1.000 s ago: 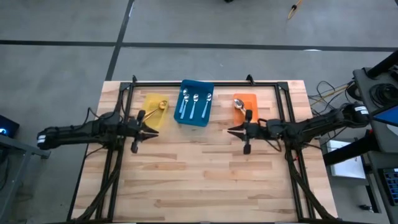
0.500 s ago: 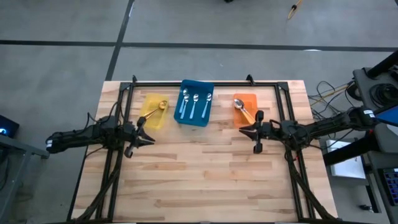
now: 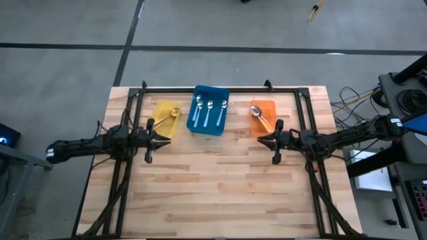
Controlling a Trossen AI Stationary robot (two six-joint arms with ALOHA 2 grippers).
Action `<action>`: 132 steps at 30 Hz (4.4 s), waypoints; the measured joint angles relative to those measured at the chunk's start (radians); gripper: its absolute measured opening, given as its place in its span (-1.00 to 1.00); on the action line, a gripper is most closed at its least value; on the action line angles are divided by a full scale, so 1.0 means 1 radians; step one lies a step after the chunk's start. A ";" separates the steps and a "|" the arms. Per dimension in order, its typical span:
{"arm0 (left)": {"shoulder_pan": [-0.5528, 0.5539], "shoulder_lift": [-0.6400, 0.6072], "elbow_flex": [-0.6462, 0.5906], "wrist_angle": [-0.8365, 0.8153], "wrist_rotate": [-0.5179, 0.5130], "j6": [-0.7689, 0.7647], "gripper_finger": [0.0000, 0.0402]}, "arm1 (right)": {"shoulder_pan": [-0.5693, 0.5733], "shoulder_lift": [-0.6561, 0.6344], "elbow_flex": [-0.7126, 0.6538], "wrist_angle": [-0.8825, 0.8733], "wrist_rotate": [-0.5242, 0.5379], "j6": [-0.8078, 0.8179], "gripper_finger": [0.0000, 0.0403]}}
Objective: Sort silverware by color (type)
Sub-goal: Return to Home Position
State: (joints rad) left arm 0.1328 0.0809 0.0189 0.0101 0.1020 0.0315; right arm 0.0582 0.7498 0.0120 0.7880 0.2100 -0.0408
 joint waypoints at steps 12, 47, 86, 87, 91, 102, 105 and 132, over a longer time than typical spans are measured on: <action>0.000 0.054 0.000 -0.002 -0.025 -0.153 -0.82 | 0.000 0.001 0.000 -0.051 0.000 -0.021 -0.83; 0.000 0.096 0.000 -0.002 -0.024 -0.153 -0.82 | 0.000 0.004 -0.001 -0.052 0.000 -0.020 -0.83; 0.000 0.097 0.000 -0.002 -0.024 -0.153 -0.82 | 0.136 -0.554 0.009 -0.227 0.032 -0.534 -0.83; 0.000 0.097 0.000 -0.002 -0.024 -0.153 -0.82 | 0.132 -0.574 0.008 -0.259 0.036 -0.460 -0.83; 0.000 0.097 0.000 -0.002 -0.024 -0.153 -0.82 | 0.134 -0.670 0.001 -0.447 0.027 -0.212 -0.83; 0.000 0.099 -0.001 0.006 -0.030 -0.153 -0.82 | 0.111 -0.750 0.000 -0.728 0.146 -0.098 -0.83; 0.000 0.102 -0.002 0.008 -0.035 -0.153 -0.82 | 0.105 -0.750 0.000 -0.729 0.130 -0.120 -0.83; 0.000 0.103 -0.002 0.014 -0.040 -0.153 -0.82 | 0.105 -0.703 0.000 -0.709 0.130 -0.126 -0.83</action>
State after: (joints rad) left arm 0.1326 0.1841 0.0170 0.0238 0.0616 -0.1215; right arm 0.1631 0.0471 0.0116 0.0792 0.3405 -0.1669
